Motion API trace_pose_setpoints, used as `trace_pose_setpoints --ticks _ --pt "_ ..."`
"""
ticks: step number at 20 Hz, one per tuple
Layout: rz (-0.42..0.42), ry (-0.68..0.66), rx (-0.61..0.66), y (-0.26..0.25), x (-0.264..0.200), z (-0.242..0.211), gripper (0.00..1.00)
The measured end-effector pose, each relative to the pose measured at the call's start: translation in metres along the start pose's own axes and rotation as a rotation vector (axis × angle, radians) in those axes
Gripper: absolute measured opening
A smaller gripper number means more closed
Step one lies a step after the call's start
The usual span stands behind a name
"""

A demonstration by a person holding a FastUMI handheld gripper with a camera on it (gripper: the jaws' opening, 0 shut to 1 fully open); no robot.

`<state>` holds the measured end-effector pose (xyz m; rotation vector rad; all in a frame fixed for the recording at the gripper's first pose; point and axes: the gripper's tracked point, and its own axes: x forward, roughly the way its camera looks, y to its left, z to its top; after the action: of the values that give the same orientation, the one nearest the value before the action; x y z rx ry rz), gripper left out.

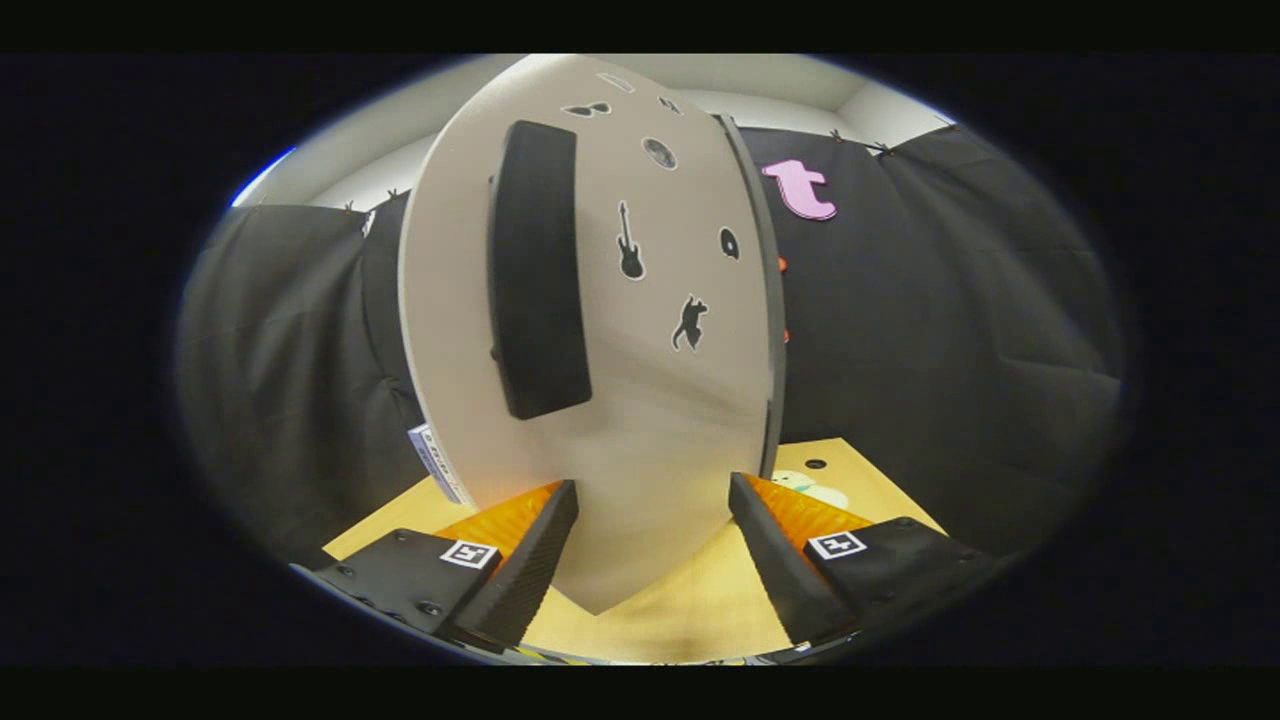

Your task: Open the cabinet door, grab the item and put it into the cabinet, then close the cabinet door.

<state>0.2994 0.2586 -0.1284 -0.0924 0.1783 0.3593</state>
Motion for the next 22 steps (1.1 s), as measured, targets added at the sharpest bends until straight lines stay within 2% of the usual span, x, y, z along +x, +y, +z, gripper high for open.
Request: trace_pose_setpoints --ticks 9,16,22 --pt "-0.032 -0.018 -0.021 0.052 0.107 0.020 0.98" --pt "-0.099 -0.034 0.031 0.056 0.125 0.019 0.97" --pt "-0.144 -0.043 0.055 0.059 0.123 0.026 0.98"
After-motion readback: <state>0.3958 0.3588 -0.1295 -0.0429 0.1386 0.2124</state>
